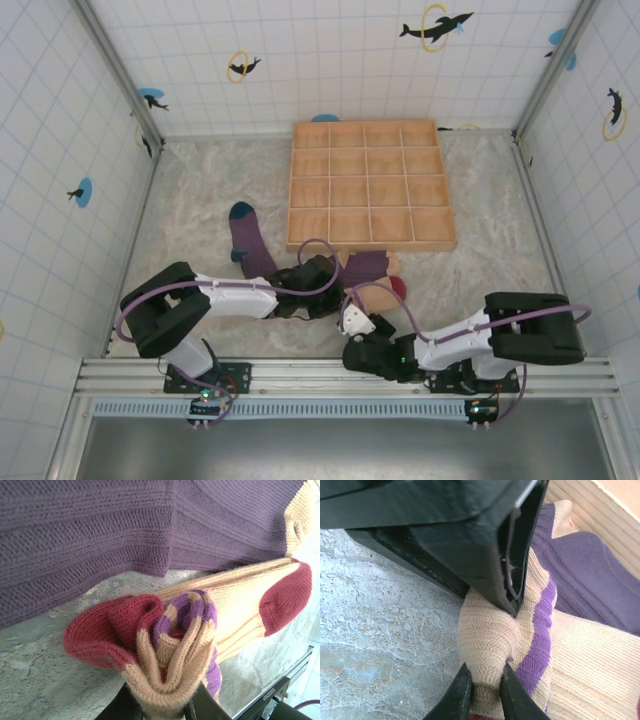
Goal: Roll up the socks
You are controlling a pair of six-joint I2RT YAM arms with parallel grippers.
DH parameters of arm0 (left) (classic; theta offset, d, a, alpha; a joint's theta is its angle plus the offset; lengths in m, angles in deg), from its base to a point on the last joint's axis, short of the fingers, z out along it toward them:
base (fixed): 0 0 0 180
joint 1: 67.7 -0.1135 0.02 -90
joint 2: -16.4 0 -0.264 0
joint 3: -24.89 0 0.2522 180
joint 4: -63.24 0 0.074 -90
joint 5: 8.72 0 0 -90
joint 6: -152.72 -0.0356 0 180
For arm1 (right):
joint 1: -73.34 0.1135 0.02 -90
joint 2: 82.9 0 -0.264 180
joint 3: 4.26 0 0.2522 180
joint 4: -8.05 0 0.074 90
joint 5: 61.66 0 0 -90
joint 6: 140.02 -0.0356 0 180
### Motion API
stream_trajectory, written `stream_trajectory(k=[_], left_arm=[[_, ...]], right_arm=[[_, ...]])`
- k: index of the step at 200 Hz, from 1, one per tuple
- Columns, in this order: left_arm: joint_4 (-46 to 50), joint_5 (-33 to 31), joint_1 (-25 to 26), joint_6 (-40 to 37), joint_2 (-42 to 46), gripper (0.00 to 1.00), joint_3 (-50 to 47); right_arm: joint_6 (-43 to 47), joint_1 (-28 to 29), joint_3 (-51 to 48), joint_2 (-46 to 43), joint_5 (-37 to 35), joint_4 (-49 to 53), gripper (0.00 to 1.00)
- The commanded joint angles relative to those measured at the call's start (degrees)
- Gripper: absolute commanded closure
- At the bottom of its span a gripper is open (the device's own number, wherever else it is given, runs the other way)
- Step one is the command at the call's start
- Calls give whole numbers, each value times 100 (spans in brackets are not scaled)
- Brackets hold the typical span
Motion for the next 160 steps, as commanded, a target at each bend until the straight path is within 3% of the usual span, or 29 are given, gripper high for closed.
stream_trajectory(k=[1,6,14,43,58,95,160], left_arm=[[254,116,49,62,-115,100,64],[249,128,47,68,-118,99,71],[233,143,49,69,-120,88,73],[183,137,47,70,-33,38,88],[129,69,49,58,70,25,94],[-219,-208,72,-157,430,17,12],[-325,-290,162,-237,354,21,-67]], right_arm=[[-184,-188,-398,-243,575,61,100],[-191,-238,-472,-348,688,7,100],[-198,-346,-582,-476,900,-70,100],[-366,-683,-895,-886,1522,-260,100],[-535,-891,-1078,-1070,1856,-365,100],[-1014,-1329,-1610,-1534,2588,-622,100],[-2488,-2335,-2600,-2584,3745,-955,100]])
